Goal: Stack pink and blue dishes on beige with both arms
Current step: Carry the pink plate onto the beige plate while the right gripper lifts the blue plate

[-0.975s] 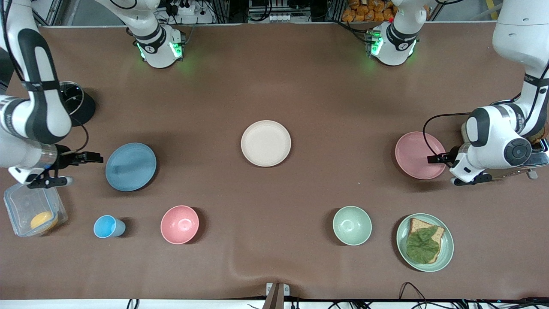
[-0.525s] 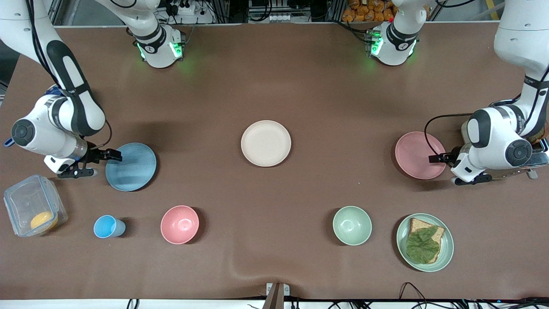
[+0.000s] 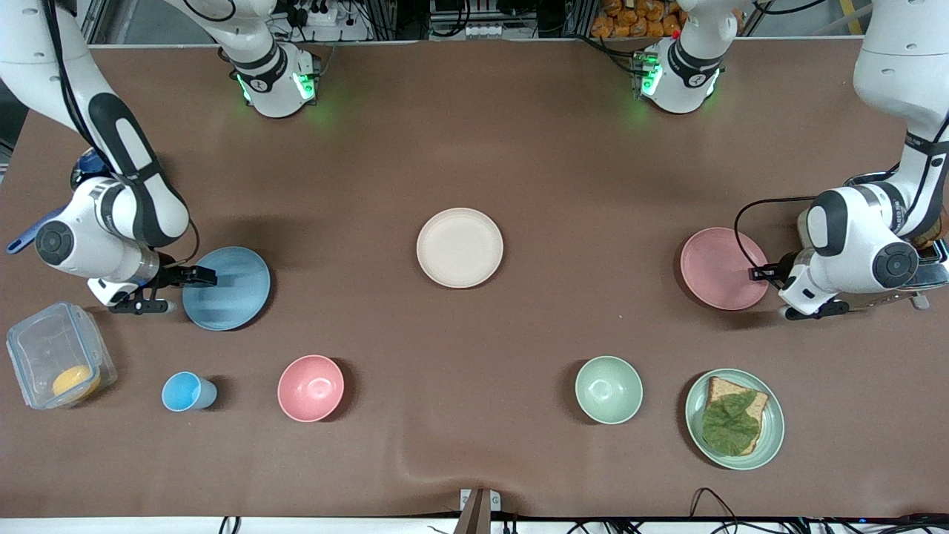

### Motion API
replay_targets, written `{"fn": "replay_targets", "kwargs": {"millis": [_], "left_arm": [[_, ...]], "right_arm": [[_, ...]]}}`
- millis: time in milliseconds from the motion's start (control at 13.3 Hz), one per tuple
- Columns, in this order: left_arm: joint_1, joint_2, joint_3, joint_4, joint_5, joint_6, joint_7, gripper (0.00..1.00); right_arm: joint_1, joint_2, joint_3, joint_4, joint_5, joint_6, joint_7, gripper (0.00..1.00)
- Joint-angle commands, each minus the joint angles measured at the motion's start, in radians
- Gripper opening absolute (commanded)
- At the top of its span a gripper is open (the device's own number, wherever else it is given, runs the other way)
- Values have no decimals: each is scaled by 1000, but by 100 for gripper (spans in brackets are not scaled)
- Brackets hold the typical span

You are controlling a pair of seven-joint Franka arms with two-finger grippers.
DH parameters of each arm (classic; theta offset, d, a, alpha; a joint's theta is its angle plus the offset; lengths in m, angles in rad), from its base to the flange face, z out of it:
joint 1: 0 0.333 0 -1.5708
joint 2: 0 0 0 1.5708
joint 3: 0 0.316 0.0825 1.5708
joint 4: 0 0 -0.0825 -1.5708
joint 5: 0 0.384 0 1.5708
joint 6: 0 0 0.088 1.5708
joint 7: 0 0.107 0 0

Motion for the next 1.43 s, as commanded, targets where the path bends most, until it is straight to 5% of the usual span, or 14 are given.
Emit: {"fn": "replay_targets", "kwargs": {"millis": [0, 75, 450, 825, 1125, 1350], "left_arm": [[14, 7, -11, 10, -19, 6, 27, 10], [13, 7, -13, 10, -20, 6, 29, 0], [13, -40, -69, 16, -75, -64, 42, 0], [4, -88, -181, 129, -172, -242, 17, 0], [-21, -76, -353, 212, -212, -282, -282, 0], [-136, -48, -396, 247, -232, -264, -466, 0]], "right_arm": [[-20, 19, 16, 27, 14, -7, 7, 0], [-20, 19, 17, 27, 14, -12, 5, 0], [-20, 8, 17, 27, 14, -18, -7, 0], [-15, -41, 17, 30, 10, -42, -41, 0], [-8, -89, 22, 94, 10, -206, -44, 0], [-8, -89, 24, 193, 10, -367, -42, 0]]}}
